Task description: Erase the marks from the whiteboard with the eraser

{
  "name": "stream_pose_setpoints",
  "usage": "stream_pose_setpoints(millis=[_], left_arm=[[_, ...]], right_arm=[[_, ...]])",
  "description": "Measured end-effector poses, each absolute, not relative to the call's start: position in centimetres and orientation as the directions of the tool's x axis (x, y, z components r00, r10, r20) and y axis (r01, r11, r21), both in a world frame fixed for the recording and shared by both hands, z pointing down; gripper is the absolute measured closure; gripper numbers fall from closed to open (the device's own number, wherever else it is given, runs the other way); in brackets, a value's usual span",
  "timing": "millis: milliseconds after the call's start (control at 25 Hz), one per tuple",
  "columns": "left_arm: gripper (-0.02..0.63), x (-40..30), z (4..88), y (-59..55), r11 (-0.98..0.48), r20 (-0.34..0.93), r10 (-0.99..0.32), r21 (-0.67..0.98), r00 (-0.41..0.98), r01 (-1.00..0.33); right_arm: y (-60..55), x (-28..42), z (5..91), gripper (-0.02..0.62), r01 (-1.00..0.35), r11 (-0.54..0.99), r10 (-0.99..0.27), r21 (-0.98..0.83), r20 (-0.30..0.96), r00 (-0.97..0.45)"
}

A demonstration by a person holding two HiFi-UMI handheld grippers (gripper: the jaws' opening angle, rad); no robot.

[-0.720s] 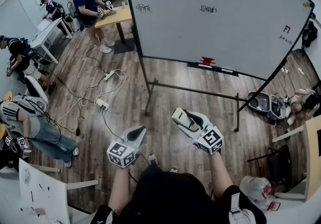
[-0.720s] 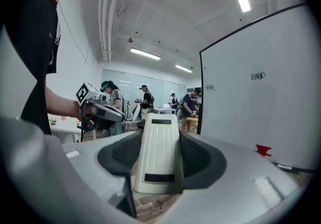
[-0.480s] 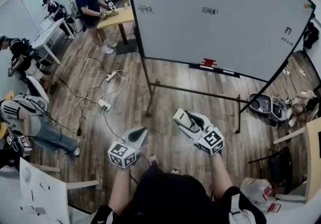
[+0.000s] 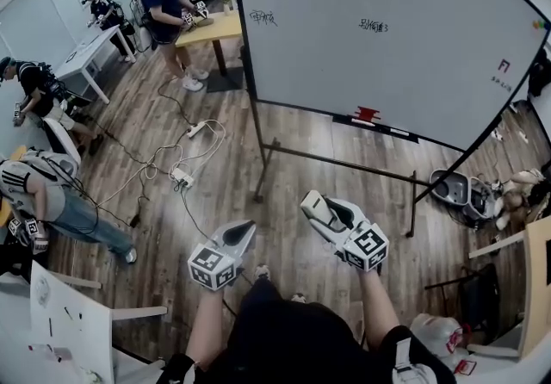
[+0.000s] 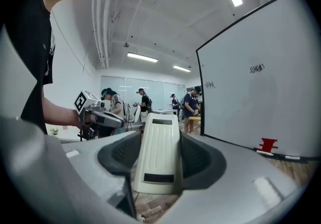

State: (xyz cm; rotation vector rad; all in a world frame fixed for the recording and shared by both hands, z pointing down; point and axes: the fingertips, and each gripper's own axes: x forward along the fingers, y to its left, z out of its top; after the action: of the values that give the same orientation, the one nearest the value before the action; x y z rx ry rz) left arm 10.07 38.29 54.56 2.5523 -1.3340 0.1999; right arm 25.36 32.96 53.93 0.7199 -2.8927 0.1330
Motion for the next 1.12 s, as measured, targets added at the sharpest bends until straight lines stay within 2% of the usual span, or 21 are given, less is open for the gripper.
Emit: stream_pose_setpoints(millis=[560, 1120], left_arm=[[0.589, 1.8, 54.8, 31.0, -0.538, 0.223, -0.791, 0.188, 0.569, -0.822], [0.589, -5.9, 55.6, 21.2, -0.592, 0.217, -0.751, 0.198, 0.624, -0.781]], right_arm=[[25.8, 17.9, 54.0, 0.342, -0.487, 0.873, -0.477, 0.005, 0.216, -0.852], [17.4, 10.7, 55.0, 0.342, -0.533, 0.84, -0.539, 0.106, 0.287, -0.792]])
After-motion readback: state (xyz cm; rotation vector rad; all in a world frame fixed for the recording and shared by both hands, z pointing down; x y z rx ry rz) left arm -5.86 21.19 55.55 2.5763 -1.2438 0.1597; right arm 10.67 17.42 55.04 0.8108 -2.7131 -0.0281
